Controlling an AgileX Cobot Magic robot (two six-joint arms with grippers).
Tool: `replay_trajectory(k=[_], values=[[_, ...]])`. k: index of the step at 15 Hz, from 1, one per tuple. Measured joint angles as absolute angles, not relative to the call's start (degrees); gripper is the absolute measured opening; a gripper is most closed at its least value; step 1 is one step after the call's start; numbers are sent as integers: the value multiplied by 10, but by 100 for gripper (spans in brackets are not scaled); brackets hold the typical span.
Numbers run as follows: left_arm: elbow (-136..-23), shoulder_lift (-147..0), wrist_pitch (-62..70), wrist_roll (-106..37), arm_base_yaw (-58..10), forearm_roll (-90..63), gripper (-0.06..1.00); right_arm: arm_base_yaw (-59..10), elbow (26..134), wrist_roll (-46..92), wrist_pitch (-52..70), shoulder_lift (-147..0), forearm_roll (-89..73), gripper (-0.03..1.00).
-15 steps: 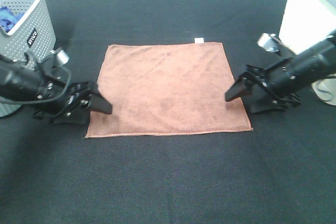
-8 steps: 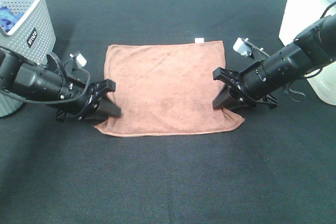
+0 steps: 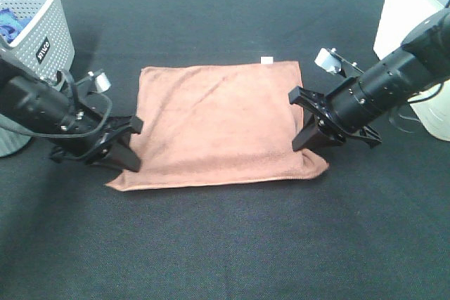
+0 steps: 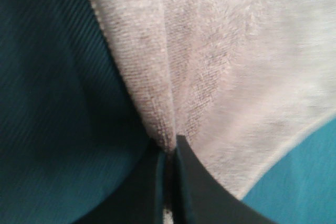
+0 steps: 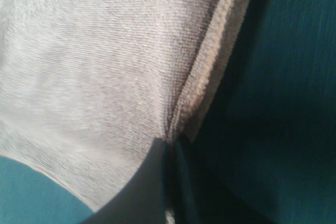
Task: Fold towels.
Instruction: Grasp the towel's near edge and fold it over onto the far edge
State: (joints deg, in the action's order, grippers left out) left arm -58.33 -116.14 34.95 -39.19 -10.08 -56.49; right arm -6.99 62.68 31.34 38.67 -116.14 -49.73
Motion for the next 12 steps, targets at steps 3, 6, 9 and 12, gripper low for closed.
replay_trajectory(k=[3,6,9,12], values=[[-545,-1117,378,-353,-101,-520,1,-70,556,312,388,-1122,-495,0],[-488,-1091,392,-350,-101,-519,1,-70,497,312,396,-1089,-495,0],[-472,-1081,388,-349,-101,-522,1,-70,489,314,400,-1075,-497,0],[-510,-1058,368,-349,-101,-539,1,-70,535,315,394,-1075,-497,0]])
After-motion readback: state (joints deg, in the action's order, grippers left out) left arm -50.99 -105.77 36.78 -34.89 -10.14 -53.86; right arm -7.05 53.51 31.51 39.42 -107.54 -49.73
